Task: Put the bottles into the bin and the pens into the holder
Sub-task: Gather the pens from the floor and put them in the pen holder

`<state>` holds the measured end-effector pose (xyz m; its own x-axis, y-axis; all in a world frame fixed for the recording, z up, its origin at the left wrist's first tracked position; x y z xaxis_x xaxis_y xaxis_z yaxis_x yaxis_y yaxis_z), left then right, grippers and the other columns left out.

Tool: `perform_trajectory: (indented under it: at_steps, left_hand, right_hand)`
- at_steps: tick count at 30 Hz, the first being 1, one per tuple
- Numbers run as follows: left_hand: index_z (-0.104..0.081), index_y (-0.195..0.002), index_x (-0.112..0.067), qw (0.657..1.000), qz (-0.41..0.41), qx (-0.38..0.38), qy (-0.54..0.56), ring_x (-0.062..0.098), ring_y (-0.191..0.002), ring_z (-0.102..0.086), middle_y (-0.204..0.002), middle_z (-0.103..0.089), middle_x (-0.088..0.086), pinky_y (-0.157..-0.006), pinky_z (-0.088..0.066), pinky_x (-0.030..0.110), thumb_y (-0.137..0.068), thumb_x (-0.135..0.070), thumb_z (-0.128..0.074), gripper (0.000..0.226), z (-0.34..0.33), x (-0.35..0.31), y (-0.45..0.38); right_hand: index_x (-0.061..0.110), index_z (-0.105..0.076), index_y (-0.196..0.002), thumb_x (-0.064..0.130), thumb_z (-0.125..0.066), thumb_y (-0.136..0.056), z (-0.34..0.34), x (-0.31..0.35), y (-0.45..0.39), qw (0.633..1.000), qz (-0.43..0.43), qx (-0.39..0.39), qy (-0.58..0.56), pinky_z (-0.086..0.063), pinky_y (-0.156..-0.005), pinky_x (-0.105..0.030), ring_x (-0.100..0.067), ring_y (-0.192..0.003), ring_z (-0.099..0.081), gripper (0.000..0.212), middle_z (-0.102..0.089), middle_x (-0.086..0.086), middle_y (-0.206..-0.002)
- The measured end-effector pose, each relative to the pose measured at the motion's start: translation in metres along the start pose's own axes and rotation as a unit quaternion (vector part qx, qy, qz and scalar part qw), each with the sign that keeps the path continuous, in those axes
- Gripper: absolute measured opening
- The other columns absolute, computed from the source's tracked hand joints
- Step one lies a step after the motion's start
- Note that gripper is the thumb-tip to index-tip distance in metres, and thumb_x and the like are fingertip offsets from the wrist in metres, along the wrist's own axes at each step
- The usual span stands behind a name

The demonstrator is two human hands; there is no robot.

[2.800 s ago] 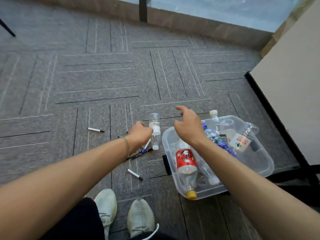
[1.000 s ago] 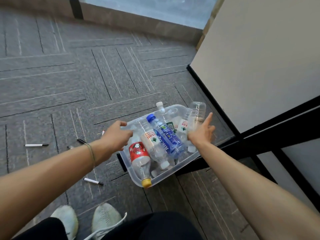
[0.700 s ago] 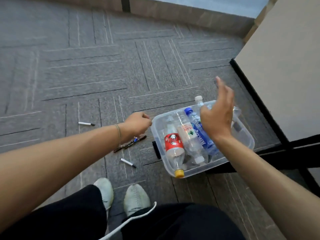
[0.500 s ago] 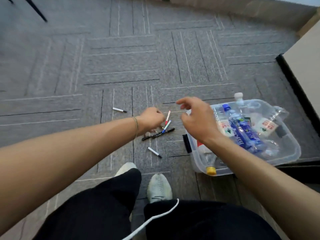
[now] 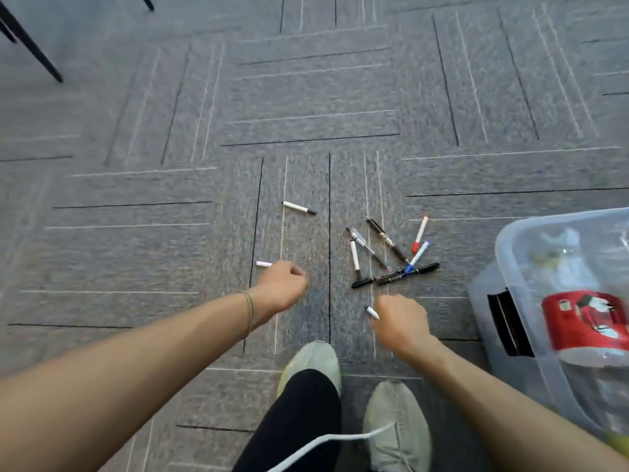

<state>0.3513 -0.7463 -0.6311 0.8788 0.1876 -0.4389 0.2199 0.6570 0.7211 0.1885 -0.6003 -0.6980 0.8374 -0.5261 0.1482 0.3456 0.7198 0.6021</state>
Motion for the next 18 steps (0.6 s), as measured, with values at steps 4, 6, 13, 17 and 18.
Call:
perform_trajectory:
  at_steps: [4,6,13,17,18]
  left_hand:
    - [-0.069,-0.095,-0.024,0.996,-0.009,-0.045,-0.081,0.014,-0.065,-0.055,-0.083,-0.07,-0.001,-0.055,-0.036,0.026,-0.091,-0.017,-0.057,0.014,0.017,0.014,-0.041]
    - [-0.067,-0.102,-0.026,0.983,-0.02,-0.068,-0.172,0.017,-0.074,-0.06,-0.084,-0.065,-0.004,-0.059,-0.04,0.029,-0.092,-0.019,-0.056,0.016,0.026,0.019,-0.054]
    - [-0.055,-0.117,-0.018,0.878,-0.123,-0.105,-0.451,0.026,-0.108,-0.06,-0.114,-0.062,0.006,-0.074,-0.045,0.036,-0.09,-0.013,-0.057,0.027,0.024,0.047,-0.094]
    - [-0.052,-0.123,-0.016,0.827,-0.177,-0.103,-0.524,0.025,-0.11,-0.057,-0.117,-0.061,0.006,-0.078,-0.046,0.035,-0.095,-0.013,-0.057,0.028,0.012,0.044,-0.111]
    - [-0.052,-0.124,-0.015,0.814,-0.193,-0.098,-0.539,0.025,-0.108,-0.057,-0.116,-0.061,0.007,-0.08,-0.046,0.035,-0.097,-0.017,-0.057,0.028,0.008,0.044,-0.115]
  right_hand:
    - [0.018,-0.063,-0.108,0.027,-0.057,-0.096,-0.024,-0.008,-0.015,0.999,0.012,0.004,0.035,-0.048,-0.072,-0.035,-0.029,-0.098,-0.07,0.016,-0.072,-0.004,-0.107]
    - [0.018,-0.06,-0.109,0.026,-0.056,-0.098,-0.03,-0.011,-0.021,0.996,0.048,0.018,0.075,-0.049,-0.071,-0.035,-0.026,-0.098,-0.069,0.014,-0.072,-0.002,-0.108]
    - [0.019,-0.051,-0.078,0.033,-0.054,-0.09,-0.004,0.003,-0.032,0.994,0.098,-0.055,-0.017,-0.043,-0.059,-0.037,-0.03,-0.071,-0.063,0.019,-0.069,-0.005,-0.081]
    - [0.02,-0.059,-0.079,0.032,-0.06,-0.084,0.031,0.025,-0.044,0.987,0.101,-0.091,-0.083,-0.049,-0.057,-0.037,-0.028,-0.063,-0.062,0.013,-0.069,-0.003,-0.071]
    - [0.021,-0.058,-0.079,0.031,-0.062,-0.082,0.039,0.029,-0.048,0.986,0.096,-0.095,-0.097,-0.045,-0.056,-0.035,-0.026,-0.062,-0.06,0.011,-0.069,-0.001,-0.07]
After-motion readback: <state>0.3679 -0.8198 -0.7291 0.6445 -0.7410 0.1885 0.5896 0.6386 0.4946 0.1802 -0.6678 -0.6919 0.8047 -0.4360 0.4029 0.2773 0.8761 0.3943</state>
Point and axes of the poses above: each hand's wrist, its own y-axis away from the middle knuckle, its own z-axis out of the back of the hand, x = y × z, the point moved 2 cm from there along -y, towards the middle knuckle
